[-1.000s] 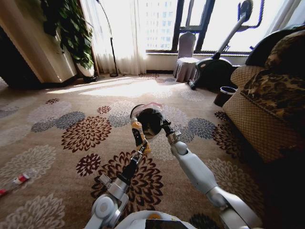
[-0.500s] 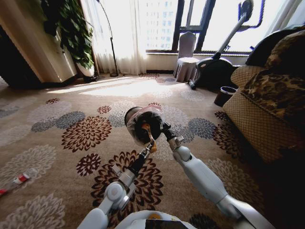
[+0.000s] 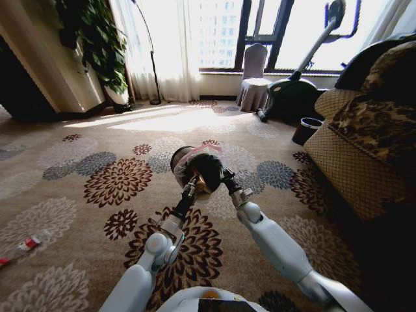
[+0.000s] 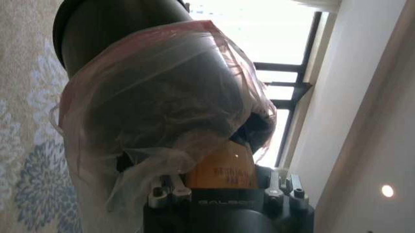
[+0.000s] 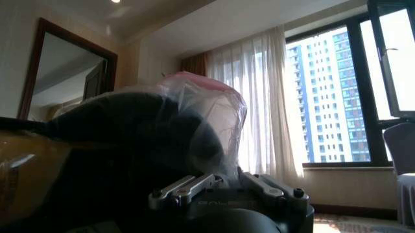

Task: Pick up the trash from the ground and place it into the trash bin.

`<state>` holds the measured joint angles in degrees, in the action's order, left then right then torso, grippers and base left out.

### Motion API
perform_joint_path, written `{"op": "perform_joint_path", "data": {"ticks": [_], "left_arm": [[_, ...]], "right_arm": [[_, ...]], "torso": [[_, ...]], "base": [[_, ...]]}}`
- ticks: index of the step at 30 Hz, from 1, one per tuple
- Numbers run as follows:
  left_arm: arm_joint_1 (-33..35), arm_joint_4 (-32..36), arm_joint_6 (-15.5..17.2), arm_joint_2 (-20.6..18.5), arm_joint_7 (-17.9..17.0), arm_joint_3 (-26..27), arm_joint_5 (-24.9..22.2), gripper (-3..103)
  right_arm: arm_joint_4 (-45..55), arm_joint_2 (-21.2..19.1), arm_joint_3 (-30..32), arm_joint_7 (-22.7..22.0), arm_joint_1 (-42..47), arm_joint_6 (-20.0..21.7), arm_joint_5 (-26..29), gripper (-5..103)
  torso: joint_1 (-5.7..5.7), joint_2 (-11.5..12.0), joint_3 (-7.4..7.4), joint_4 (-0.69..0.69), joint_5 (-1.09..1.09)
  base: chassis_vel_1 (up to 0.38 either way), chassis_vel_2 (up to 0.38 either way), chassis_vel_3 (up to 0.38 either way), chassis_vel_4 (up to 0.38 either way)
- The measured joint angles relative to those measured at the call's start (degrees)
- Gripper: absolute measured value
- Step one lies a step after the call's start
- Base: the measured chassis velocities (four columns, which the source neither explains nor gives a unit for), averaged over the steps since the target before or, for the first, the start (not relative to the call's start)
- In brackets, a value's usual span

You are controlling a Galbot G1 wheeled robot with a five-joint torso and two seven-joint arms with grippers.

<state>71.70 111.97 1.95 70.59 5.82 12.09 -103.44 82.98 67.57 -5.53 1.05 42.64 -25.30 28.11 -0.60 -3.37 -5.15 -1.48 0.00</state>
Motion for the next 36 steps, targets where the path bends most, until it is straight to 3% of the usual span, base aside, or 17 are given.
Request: {"op": "perform_joint_path", "data": {"ticks": [3,5,9,11,15,16,18,19,21,22,24,27,29,32,33,35,36], "left_arm": [[-1.3,-1.0,0.7,-0.4,0.3,-0.8,3.5,76],[-3.9,-2.2,2.1,-0.5,0.2,-1.4,8.9,86],[-5.6,-2.1,3.3,-2.2,0.1,-3.5,11.9,98],[-5.4,-1.6,3.6,-2.9,0.2,-4.5,12.8,98],[-1.8,-0.4,3.7,-4.5,6.1,-6.4,25.3,100],[-1.8,-0.4,3.7,-4.5,6.1,-6.4,25.3,100],[0.0,-0.2,2.1,-5.7,12.3,-6.2,35.3,100],[0.0,-0.2,2.1,-5.7,12.3,-6.2,35.3,100],[1.7,-0.2,-2.1,-7.2,19.5,-5.0,48.2,100],[1.7,-0.2,-2.1,-7.2,19.5,-5.0,48.2,100],[3.2,0.4,-10.2,-8.2,24.4,-2.6,62.1,100],[3.9,1.0,-12.7,-8.4,25.3,-1.6,65.9,100],[5.9,3.3,-18.8,-8.8,26.7,2.0,73.4,100],[8.8,6.1,-23.6,-8.3,25.7,6.9,79.8,100],[10.0,7.0,-24.9,-7.8,24.2,8.3,81.5,100],[13.4,9.8,-27.0,-5.3,16.8,12.6,85.5,100],[13.4,9.8,-27.0,-5.3,16.8,12.6,85.5,100]], "right_arm": [[0.5,-0.4,0.5,0.0,0.6,0.0,0.1,0],[1.2,-0.7,1.0,0.0,1.7,0.0,0.1,0],[1.7,-0.7,1.3,0.0,2.8,0.1,0.0,0],[1.9,-0.8,1.4,0.0,3.0,0.1,0.0,0],[2.2,-1.1,1.9,0.0,3.5,0.2,-0.1,0],[2.2,-1.1,1.9,0.0,3.5,0.2,-0.1,0],[2.4,-1.3,2.2,0.0,3.6,0.3,0.0,0],[2.4,-1.3,2.2,0.0,3.6,0.3,0.0,0],[2.5,-1.5,2.4,0.0,3.8,0.9,0.0,0],[2.5,-1.5,2.4,0.0,3.8,0.9,0.0,0],[2.4,-1.6,2.8,0.0,4.1,2.0,-0.3,0],[2.3,-1.6,3.0,0.0,4.2,2.3,-0.5,0],[2.3,-1.7,3.4,0.0,4.5,3.0,-0.7,0],[2.2,-1.7,4.2,0.0,5.0,3.6,-1.5,0],[2.2,-1.7,4.5,0.0,5.3,3.8,-1.7,0],[2.6,-1.6,5.3,0.0,6.3,4.8,-2.1,0],[2.6,-1.6,5.3,0.0,6.3,4.8,-2.1,0]], "torso": [[0.0,0.0,0.0,0.0,0.0],[0.0,0.0,0.0,0.01,0.0],[0.0,0.0,0.0,0.01,0.01],[0.0,0.0,0.0,0.01,0.0],[0.0,0.0,0.0,-0.01,0.0],[0.0,0.0,0.0,-0.01,0.0],[0.0,0.0,0.0,0.0,0.0],[0.0,0.0,0.0,0.0,0.0],[0.0,0.0,0.01,0.0,0.0],[0.0,0.0,0.01,0.0,0.0],[0.0,0.0,0.0,0.0,0.0],[0.0,0.0,0.0,0.0,0.0],[0.0,0.0,0.01,0.02,-0.01],[0.0,0.0,0.01,0.0,0.0],[0.0,0.0,0.01,0.0,-0.01],[0.0,0.0,0.01,0.01,0.0],[0.0,0.0,0.01,0.01,0.0]], "base": [[0.0,0.0,0.0,0.0],[0.0,0.0,0.0,0.0],[0.0,0.0,0.0,0.0],[0.0,0.0,0.0,0.0],[0.0,0.0,0.0,0.0],[0.0,0.0,0.0,0.0],[0.0,0.0,0.0,0.0],[0.0,0.0,0.0,0.0],[0.0,0.0,0.0,0.0],[0.0,0.0,0.0,0.0],[0.0,0.0,0.0,0.0],[0.0,0.0,0.0,0.0],[0.0,0.0,0.0,0.0],[0.0,0.0,0.0,0.0],[0.0,0.0,0.0,0.0],[0.0,0.0,0.0,0.0],[0.0,0.0,0.0,0.0]]}}
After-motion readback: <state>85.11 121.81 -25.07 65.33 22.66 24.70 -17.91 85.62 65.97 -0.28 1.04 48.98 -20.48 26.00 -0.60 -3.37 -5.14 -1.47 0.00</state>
